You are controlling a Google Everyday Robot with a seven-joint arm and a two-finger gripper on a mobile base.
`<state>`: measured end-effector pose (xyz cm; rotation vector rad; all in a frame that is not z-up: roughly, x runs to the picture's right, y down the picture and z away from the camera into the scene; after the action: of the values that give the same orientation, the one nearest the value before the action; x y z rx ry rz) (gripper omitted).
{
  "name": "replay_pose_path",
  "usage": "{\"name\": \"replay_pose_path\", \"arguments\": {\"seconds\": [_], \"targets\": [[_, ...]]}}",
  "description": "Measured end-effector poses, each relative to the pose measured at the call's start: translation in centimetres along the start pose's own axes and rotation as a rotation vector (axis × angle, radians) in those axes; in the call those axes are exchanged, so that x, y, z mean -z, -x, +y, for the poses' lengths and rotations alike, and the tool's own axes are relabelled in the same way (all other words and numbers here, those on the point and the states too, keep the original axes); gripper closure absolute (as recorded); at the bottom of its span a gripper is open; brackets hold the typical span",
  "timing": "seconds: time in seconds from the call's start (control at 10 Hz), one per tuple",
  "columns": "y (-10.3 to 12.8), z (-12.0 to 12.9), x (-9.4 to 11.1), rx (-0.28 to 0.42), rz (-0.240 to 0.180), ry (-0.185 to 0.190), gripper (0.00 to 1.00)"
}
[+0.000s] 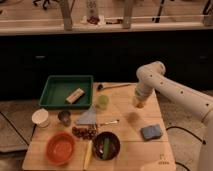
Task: Place apple in table surface
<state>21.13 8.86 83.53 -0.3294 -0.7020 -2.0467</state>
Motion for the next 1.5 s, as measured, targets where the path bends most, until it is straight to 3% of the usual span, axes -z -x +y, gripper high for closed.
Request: {"name": "replay_pose_path", "arguments": {"seconds": [0.2,0.6,0.8,1.5], "targets": [[0.1,-0.3,0.1,0.012,-0.011,0.000,1.00],[1.7,-1.9,0.4,-0.159,-0.047,0.013,1.00],[2.1,-2.8,0.2,-0.191,-0.058,0.010,1.00],[2.1,-6.2,-2.6,-0.290,-0.064,-0.068,1.00]]}}
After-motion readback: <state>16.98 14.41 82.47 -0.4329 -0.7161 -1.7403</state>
